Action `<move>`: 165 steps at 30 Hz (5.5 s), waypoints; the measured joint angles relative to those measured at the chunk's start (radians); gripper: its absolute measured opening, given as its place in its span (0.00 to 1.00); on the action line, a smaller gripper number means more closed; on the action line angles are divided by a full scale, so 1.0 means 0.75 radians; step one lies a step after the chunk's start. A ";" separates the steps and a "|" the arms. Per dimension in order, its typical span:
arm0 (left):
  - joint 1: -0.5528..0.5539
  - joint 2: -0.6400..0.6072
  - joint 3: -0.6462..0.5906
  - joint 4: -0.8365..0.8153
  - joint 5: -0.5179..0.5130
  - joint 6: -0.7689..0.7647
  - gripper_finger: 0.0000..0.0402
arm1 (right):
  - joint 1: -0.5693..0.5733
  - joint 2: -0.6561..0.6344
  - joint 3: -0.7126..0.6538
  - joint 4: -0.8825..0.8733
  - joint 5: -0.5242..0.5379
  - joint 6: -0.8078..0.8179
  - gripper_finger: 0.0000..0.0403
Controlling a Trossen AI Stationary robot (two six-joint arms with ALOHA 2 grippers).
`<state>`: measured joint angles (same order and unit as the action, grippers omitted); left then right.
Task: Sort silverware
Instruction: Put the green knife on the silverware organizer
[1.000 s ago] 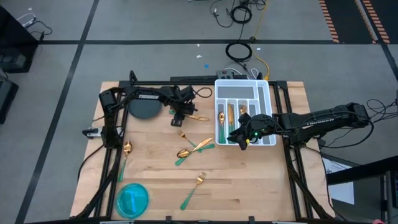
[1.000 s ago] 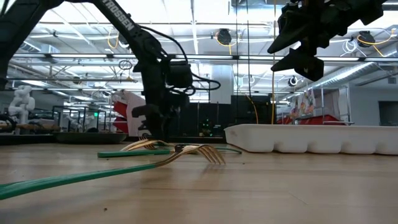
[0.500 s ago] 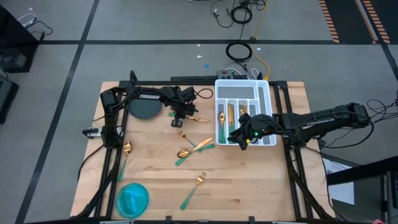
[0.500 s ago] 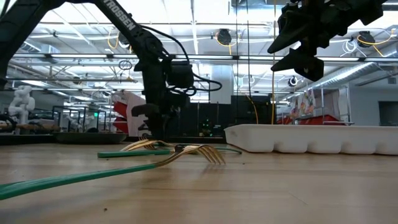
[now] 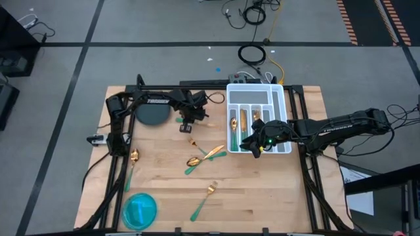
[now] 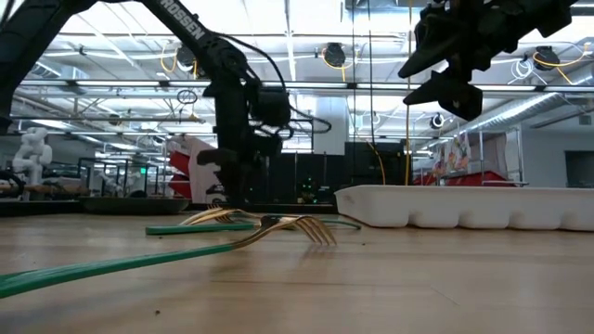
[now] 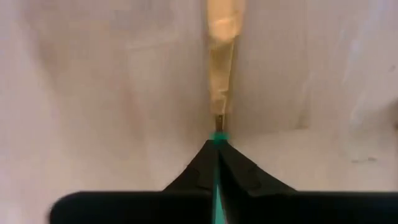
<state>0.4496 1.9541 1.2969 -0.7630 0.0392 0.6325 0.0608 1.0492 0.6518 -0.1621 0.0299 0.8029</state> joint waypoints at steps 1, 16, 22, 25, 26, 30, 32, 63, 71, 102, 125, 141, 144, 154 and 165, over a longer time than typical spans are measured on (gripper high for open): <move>0.002 -0.005 0.017 -0.015 -0.008 -0.004 0.00 | 0.000 0.000 0.000 0.004 0.000 -0.002 0.44; 0.035 -0.003 0.138 -0.076 -0.153 -0.267 0.06 | 0.000 0.000 0.000 0.022 0.008 0.002 0.44; 0.119 -0.006 0.166 -0.113 0.010 -0.486 0.25 | 0.000 0.001 0.000 0.018 0.066 0.004 0.44; 0.137 -0.007 0.150 -0.127 0.072 -0.483 0.36 | 0.000 0.000 0.000 0.011 0.066 -0.011 0.44; 0.137 -0.007 0.143 -0.127 0.084 -0.476 0.40 | 0.000 0.000 0.000 0.005 0.066 -0.016 0.44; 0.135 -0.007 0.138 -0.115 0.092 -0.433 0.52 | 0.000 0.001 0.000 -0.027 0.065 -0.044 0.44; 0.130 -0.007 0.138 -0.102 0.091 -0.403 0.56 | 0.000 0.001 0.000 -0.042 0.065 -0.054 0.44; 0.117 0.037 -0.055 0.146 0.081 -0.346 0.58 | 0.000 0.001 0.000 -0.069 0.026 -0.062 0.44; 0.111 0.039 -0.102 0.184 0.032 -0.272 0.20 | 0.000 0.001 0.000 -0.062 0.027 -0.063 0.44; 0.093 -0.202 -0.120 0.009 0.004 -0.345 0.00 | 0.000 0.001 0.000 -0.043 0.036 -0.040 0.44; 0.174 -0.188 -0.124 -0.136 0.017 -0.768 0.44 | 0.000 0.001 0.000 -0.054 0.072 -0.049 0.44; 0.150 -0.185 -0.125 -0.101 0.048 -0.772 0.46 | 0.000 0.001 0.000 -0.066 0.069 -0.055 0.44; 0.151 -0.185 -0.162 -0.062 0.047 -0.797 0.46 | 0.000 0.001 0.000 -0.066 0.069 -0.055 0.44; 0.150 -0.192 -0.342 0.135 0.011 -0.861 0.46 | 0.000 0.001 0.000 -0.064 0.069 -0.054 0.44; 0.119 -0.133 -0.379 0.131 -0.029 -0.771 0.09 | 0.000 0.001 0.000 -0.050 0.065 -0.051 0.44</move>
<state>0.5384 1.8545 1.0130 -0.6651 0.0174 0.0540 0.0608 1.0496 0.6518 -0.1997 0.0788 0.7651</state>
